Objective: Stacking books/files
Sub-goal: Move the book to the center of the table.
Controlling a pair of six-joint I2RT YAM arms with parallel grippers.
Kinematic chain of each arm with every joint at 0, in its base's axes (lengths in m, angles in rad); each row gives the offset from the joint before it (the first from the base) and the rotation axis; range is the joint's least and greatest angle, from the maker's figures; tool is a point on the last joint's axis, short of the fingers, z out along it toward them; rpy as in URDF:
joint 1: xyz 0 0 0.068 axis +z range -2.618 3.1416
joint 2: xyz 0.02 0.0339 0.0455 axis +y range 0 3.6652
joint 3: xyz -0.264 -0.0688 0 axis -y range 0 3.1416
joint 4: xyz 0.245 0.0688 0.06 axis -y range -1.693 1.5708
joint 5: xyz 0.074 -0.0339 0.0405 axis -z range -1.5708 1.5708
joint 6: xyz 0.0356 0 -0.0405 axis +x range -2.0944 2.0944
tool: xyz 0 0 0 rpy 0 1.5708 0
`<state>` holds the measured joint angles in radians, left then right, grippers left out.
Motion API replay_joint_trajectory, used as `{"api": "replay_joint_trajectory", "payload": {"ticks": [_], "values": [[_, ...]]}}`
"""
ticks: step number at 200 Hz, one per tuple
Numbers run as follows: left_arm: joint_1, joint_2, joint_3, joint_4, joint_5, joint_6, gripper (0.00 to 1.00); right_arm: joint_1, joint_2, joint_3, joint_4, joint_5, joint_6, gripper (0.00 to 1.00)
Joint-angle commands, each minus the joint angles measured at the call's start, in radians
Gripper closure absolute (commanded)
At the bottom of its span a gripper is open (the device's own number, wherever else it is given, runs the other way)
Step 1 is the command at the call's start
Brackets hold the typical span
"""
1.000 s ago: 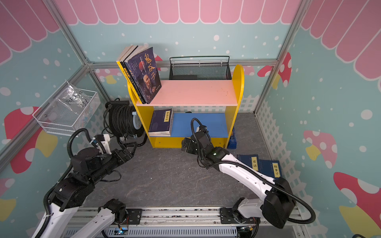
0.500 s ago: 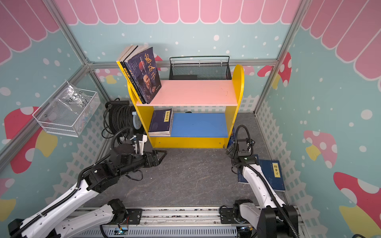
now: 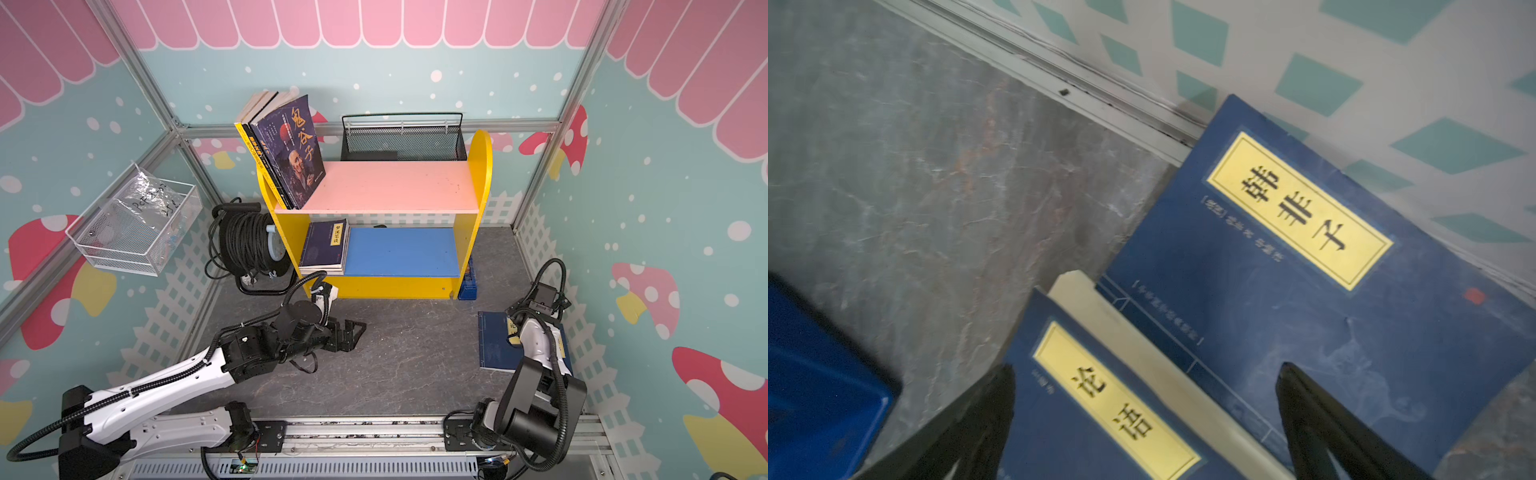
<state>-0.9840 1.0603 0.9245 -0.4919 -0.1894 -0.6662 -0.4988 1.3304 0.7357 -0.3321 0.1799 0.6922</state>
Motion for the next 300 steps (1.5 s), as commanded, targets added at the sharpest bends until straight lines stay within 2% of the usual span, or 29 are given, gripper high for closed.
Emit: {"api": "replay_joint_trajectory", "payload": {"ticks": [1,20,47,96,122,164,213,265,300], "values": [[-0.003,-0.053,0.010,0.002,-0.080,-0.013,0.01,-0.013,0.051,0.002,0.033,-0.056,-0.084,0.01],[-0.004,-0.090,-0.016,-0.002,-0.111,-0.042,0.01,-0.012,0.082,-0.007,0.041,-0.108,-0.069,0.02],[-0.003,-0.125,-0.033,-0.009,-0.166,-0.064,0.01,-0.011,0.053,-0.042,0.077,-0.198,-0.057,0.07],[-0.002,-0.152,0.011,-0.117,-0.266,-0.040,0.01,-0.011,0.083,-0.121,0.077,-0.272,-0.082,0.08],[-0.002,-0.195,0.011,-0.147,-0.290,-0.034,0.01,-0.004,0.110,-0.174,0.093,-0.359,-0.070,0.08],[-0.002,-0.291,-0.022,-0.195,-0.300,-0.062,0.01,0.094,0.010,-0.265,0.125,-0.387,0.042,0.10],[-0.002,-0.339,-0.059,-0.229,-0.247,-0.066,0.01,0.293,-0.107,-0.330,0.105,-0.346,0.161,0.12],[-0.001,-0.248,-0.073,-0.200,-0.136,-0.046,0.01,0.466,-0.140,-0.406,0.155,-0.367,0.190,0.16],[-0.002,-0.145,-0.090,-0.104,0.065,-0.022,0.01,0.616,-0.092,-0.389,0.172,-0.360,0.200,0.20]]}}
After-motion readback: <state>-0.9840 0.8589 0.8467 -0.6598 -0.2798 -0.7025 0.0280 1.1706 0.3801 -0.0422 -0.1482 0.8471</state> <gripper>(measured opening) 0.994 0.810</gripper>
